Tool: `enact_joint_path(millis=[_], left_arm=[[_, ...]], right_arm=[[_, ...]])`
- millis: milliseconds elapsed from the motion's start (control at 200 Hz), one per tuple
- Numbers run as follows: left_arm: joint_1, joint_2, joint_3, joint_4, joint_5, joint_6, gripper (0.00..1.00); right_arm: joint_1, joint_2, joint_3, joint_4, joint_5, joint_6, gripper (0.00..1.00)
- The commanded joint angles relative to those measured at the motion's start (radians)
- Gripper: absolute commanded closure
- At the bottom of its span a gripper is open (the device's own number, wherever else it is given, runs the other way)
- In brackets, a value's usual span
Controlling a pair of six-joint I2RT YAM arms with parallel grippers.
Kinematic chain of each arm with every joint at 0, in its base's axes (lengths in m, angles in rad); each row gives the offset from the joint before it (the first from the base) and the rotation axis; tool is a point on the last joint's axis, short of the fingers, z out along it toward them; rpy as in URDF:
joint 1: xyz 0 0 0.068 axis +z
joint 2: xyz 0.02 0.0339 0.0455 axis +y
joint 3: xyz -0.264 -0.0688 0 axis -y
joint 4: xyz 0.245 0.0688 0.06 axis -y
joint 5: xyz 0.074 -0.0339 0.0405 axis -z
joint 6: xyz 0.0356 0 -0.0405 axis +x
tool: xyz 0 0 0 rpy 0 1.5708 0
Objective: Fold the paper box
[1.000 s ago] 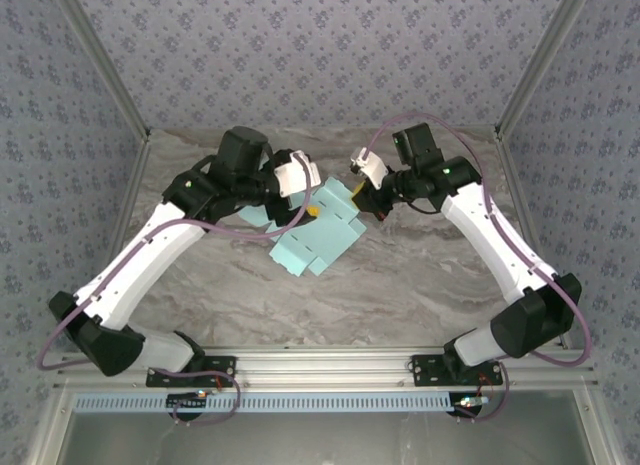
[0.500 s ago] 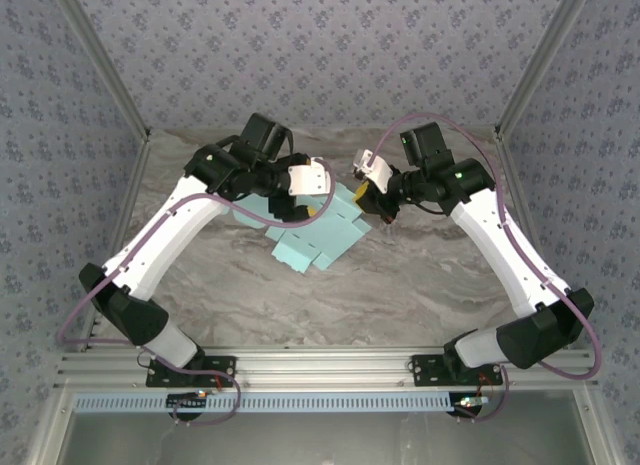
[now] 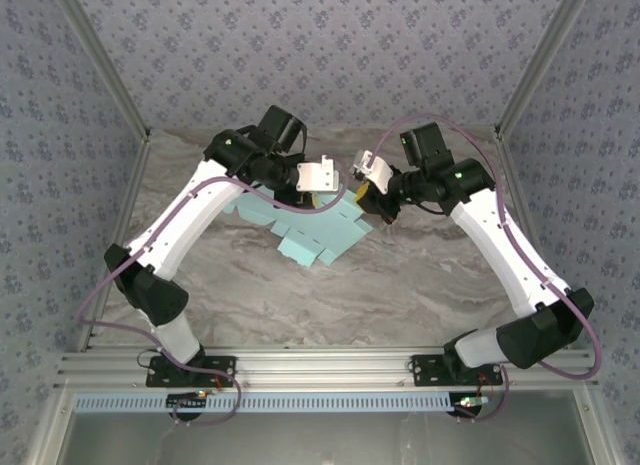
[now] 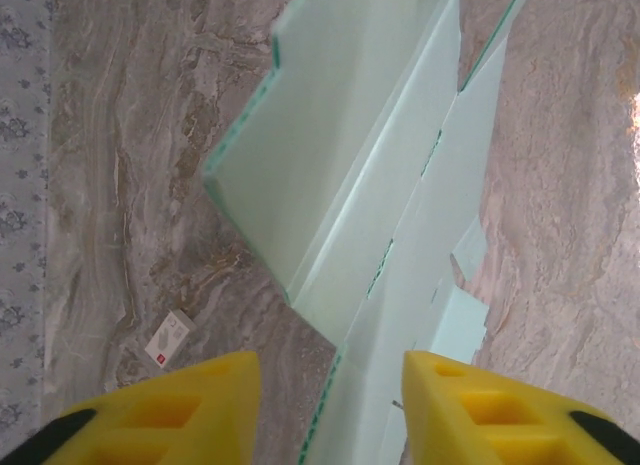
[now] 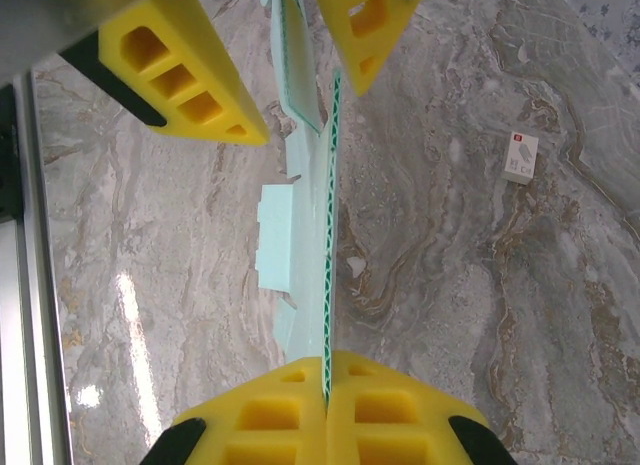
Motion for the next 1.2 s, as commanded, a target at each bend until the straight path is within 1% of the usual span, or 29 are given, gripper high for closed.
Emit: enact_joint_path(millis=[0, 170, 375, 395, 430, 445, 450, 485, 540, 575, 635, 660, 700, 765, 885, 949, 1039, 1064, 1194], left_arm=[[0.008, 0.011, 0.045, -0.040, 0.001, -0.010, 0.69], [0.010, 0.023, 0.067, -0.054, -0.004, -0.019, 0.86], [0.010, 0.021, 0.077, -0.067, -0.005, -0.040, 0.99], [0.012, 0.019, 0.078, -0.067, -0.004, -0.048, 1.00], [0.012, 0.015, 0.079, -0.065, -0.002, -0.061, 1.00], [0.014, 0.013, 0.079, -0.064, -0.001, -0.068, 1.00], [0.015, 0.012, 0.079, -0.064, 0.000, -0.070, 1.00], [0.017, 0.004, 0.077, -0.061, 0.001, -0.088, 1.00], [0.024, -0.013, 0.069, -0.052, 0.010, -0.120, 1.00], [0.029, -0.027, 0.058, -0.042, 0.019, -0.146, 1.00], [0.042, -0.061, 0.028, -0.010, 0.036, -0.193, 1.00], [0.048, -0.077, 0.010, 0.008, 0.049, -0.215, 1.00], [0.059, -0.108, -0.011, 0.039, 0.076, -0.248, 1.00], [0.080, -0.162, -0.093, 0.099, 0.126, -0.306, 1.00], [0.142, -0.273, -0.228, 0.242, 0.232, -0.437, 1.00], [0.183, -0.331, -0.310, 0.339, 0.296, -0.523, 1.00], [0.245, -0.395, -0.405, 0.467, 0.390, -0.656, 1.00], [0.261, -0.405, -0.422, 0.514, 0.418, -0.688, 1.00], [0.316, -0.427, -0.473, 0.582, 0.566, -0.798, 1.00]], right_arm=[[0.008, -0.022, -0.001, -0.006, 0.011, -0.015, 1.00], [0.009, -0.022, 0.003, 0.004, 0.010, -0.012, 1.00], [0.009, -0.024, 0.015, 0.009, 0.018, 0.002, 1.00], [0.009, -0.025, 0.016, 0.012, 0.022, 0.010, 0.97], [0.008, -0.028, 0.018, 0.020, 0.032, 0.022, 0.90], [0.006, -0.031, 0.018, 0.025, 0.036, 0.029, 0.86], [0.006, -0.032, 0.018, 0.027, 0.036, 0.031, 0.82], [0.002, -0.040, 0.015, 0.038, 0.043, 0.045, 0.69], [-0.012, -0.060, 0.007, 0.064, 0.045, 0.076, 0.56], [-0.028, -0.075, -0.004, 0.090, 0.044, 0.103, 0.50], [-0.064, -0.108, -0.031, 0.153, 0.031, 0.161, 0.42], [-0.083, -0.123, -0.044, 0.178, 0.018, 0.187, 0.38], [-0.114, -0.146, -0.065, 0.219, -0.028, 0.221, 0.35], [-0.171, -0.184, -0.115, 0.294, -0.096, 0.285, 0.29], [-0.265, -0.233, -0.223, 0.488, -0.238, 0.408, 0.26], [-0.275, -0.243, -0.276, 0.563, -0.285, 0.436, 0.26], [-0.263, -0.243, -0.327, 0.642, -0.334, 0.460, 0.25], [-0.260, -0.243, -0.373, 0.663, -0.337, 0.466, 0.25], [-0.254, -0.229, -0.442, 0.766, -0.382, 0.488, 0.25]])
